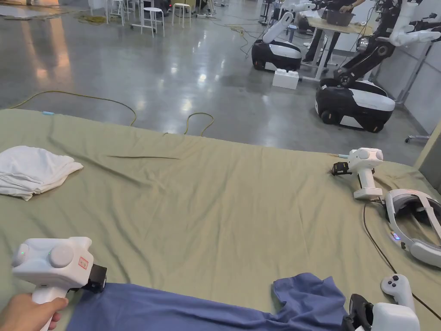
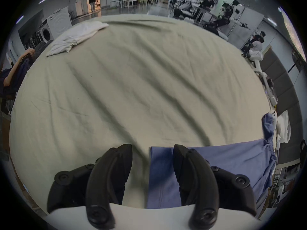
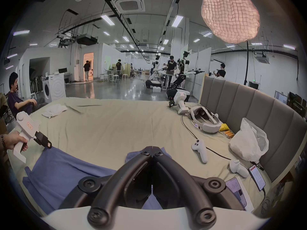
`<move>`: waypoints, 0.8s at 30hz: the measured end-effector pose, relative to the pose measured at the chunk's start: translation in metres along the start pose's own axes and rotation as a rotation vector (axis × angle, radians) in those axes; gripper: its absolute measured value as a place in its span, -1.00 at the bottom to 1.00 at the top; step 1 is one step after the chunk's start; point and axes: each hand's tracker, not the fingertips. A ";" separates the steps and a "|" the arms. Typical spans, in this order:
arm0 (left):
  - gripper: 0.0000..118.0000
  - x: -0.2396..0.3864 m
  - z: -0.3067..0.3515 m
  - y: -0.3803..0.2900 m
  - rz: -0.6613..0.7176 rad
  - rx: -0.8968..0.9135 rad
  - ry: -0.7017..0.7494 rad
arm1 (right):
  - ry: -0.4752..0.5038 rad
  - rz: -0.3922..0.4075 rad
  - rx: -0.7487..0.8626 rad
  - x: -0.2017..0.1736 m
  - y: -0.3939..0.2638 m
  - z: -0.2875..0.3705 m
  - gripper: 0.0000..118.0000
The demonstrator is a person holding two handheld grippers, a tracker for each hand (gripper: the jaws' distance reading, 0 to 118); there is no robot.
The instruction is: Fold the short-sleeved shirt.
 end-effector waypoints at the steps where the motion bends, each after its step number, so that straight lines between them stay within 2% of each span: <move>1: -0.05 0.003 -0.003 0.000 -0.011 0.000 0.025 | -0.004 0.000 -0.010 0.002 -0.002 -0.002 -1.00; 3: -0.16 0.014 0.002 -0.006 -0.035 0.037 0.067 | -0.011 -0.002 -0.035 0.006 -0.004 -0.007 -1.00; 4: -0.34 0.020 0.005 -0.011 -0.056 0.056 0.085 | -0.015 -0.003 -0.049 0.008 -0.005 -0.010 -1.00; 7: -0.52 0.037 0.006 -0.021 -0.163 0.072 0.107 | -0.035 0.003 -0.098 0.015 -0.008 -0.025 -1.00; 9: -0.76 0.041 0.007 -0.024 -0.206 0.068 0.106 | -0.046 0.008 -0.147 0.022 -0.008 -0.042 -1.00; 10: -0.86 0.041 0.009 -0.026 -0.204 0.066 0.095 | -0.046 0.005 -0.171 0.026 -0.008 -0.050 -0.93; 11: -0.88 0.039 0.014 -0.028 -0.206 0.081 0.078 | -0.039 0.002 -0.214 0.033 -0.009 -0.063 -0.75; 12: -0.88 0.035 0.016 -0.027 -0.202 0.094 0.064 | -0.029 0.004 -0.249 0.038 -0.009 -0.074 -0.43; 13: -0.89 0.033 0.021 -0.028 -0.190 0.104 0.052 | -0.015 0.009 -0.297 0.043 -0.009 -0.088 -0.02; 14: -0.89 0.031 0.027 -0.030 -0.183 0.112 0.045 | 0.010 0.016 -0.358 0.048 -0.009 -0.103 0.11; 22: -0.89 0.036 0.090 -0.052 -0.142 0.271 -0.010 | 0.053 0.037 -0.666 0.071 -0.038 -0.207 0.09; 24: -0.89 0.041 0.099 -0.058 -0.136 0.285 -0.009 | 0.086 0.024 -0.751 0.073 -0.050 -0.227 0.03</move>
